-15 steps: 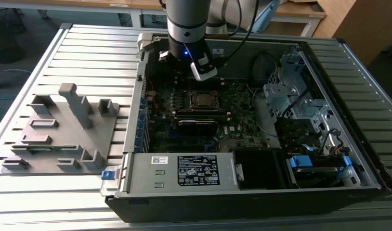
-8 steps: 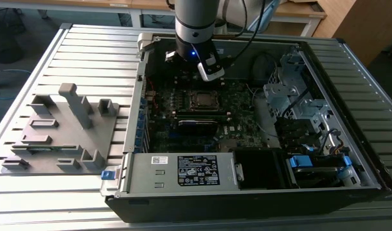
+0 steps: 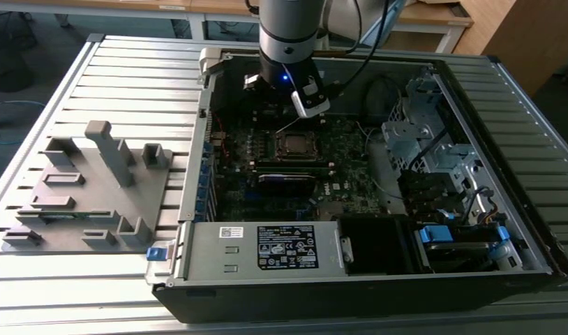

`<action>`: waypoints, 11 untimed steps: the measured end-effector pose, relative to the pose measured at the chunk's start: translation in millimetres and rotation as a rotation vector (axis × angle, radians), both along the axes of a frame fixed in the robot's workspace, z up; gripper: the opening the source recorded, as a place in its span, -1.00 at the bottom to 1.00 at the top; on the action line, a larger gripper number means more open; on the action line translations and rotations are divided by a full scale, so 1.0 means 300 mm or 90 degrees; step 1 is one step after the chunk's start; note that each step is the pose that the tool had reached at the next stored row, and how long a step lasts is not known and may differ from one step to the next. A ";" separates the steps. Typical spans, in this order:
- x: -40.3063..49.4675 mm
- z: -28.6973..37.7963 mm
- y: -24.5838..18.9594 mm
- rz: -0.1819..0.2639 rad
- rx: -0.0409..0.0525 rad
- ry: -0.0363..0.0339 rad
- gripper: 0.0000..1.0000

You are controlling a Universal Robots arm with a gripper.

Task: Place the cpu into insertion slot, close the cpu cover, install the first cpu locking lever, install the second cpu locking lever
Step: 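Install the first cpu locking lever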

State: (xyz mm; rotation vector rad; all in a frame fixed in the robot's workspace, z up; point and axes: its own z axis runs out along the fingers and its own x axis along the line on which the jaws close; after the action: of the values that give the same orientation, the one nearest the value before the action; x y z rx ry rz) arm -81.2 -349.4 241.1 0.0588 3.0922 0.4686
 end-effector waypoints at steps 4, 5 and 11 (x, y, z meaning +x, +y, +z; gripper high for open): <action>0.001 0.000 0.000 0.000 0.0000 -0.0001 -0.80; 0.001 0.000 0.000 0.000 0.0000 0.0000 -0.80; 0.001 -0.004 0.000 0.000 -0.0009 0.0000 -0.80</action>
State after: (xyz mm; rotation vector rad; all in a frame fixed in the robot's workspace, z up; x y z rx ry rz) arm -80.8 -349.4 239.9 0.0589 3.0925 0.4664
